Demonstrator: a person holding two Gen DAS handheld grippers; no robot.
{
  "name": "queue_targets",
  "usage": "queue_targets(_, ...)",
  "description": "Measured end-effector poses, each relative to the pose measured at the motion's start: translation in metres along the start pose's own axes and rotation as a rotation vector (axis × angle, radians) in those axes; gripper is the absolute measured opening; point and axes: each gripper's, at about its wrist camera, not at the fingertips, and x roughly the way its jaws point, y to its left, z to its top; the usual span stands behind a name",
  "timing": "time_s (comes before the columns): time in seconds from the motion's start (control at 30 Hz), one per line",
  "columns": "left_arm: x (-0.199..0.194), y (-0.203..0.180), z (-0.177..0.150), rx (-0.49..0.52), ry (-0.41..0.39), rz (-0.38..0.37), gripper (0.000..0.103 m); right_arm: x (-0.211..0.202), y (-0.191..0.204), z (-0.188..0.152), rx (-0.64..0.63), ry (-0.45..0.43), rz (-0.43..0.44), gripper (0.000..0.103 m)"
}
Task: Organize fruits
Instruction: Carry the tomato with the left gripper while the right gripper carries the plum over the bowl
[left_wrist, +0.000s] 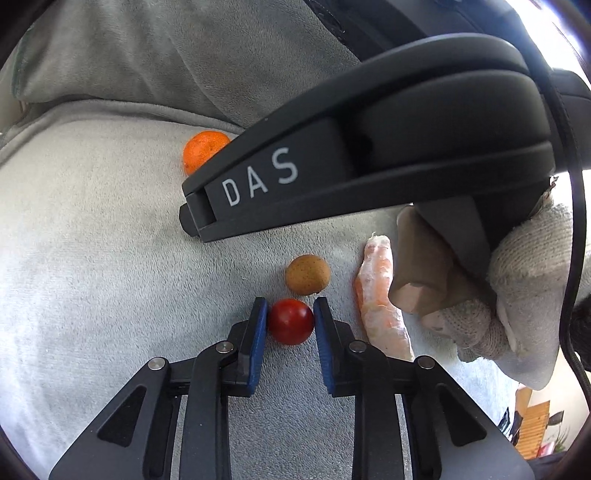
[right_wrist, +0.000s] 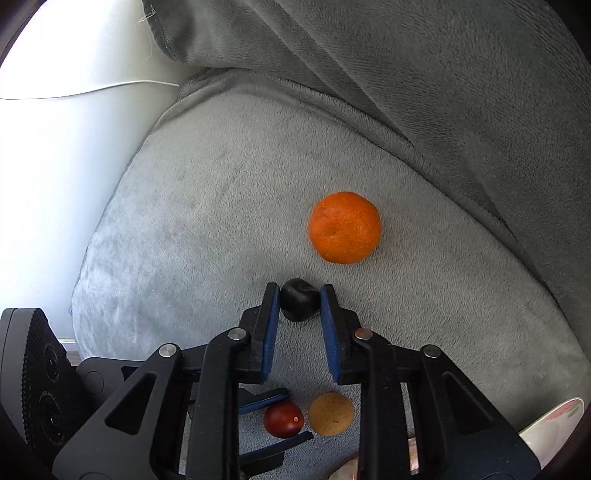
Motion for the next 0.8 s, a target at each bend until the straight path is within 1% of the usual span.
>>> queue_targets(0.13, 0.008, -0.008, 0.002, 0.022, -0.002, 0.012, 0.023, -0.002, -0.001, -0.002, -0.004, -0.003, 0.002, 0.022)
queue_targets(0.27, 0.007, -0.017, 0.002, 0.028, -0.006, 0.012, 0.023, -0.009, -0.004, -0.003, 0.004, -0.021, 0.006, 0.022)
queue_targets(0.5, -0.002, -0.018, -0.004, 0.031, -0.021, 0.018, 0.023, -0.030, -0.010, -0.009, 0.020, -0.058, 0.012, 0.022)
queue_targets(0.8, -0.022, -0.026, -0.006, 0.039, -0.042, 0.032, 0.023, -0.067, -0.020, -0.024, 0.044, -0.123, 0.020, 0.022)
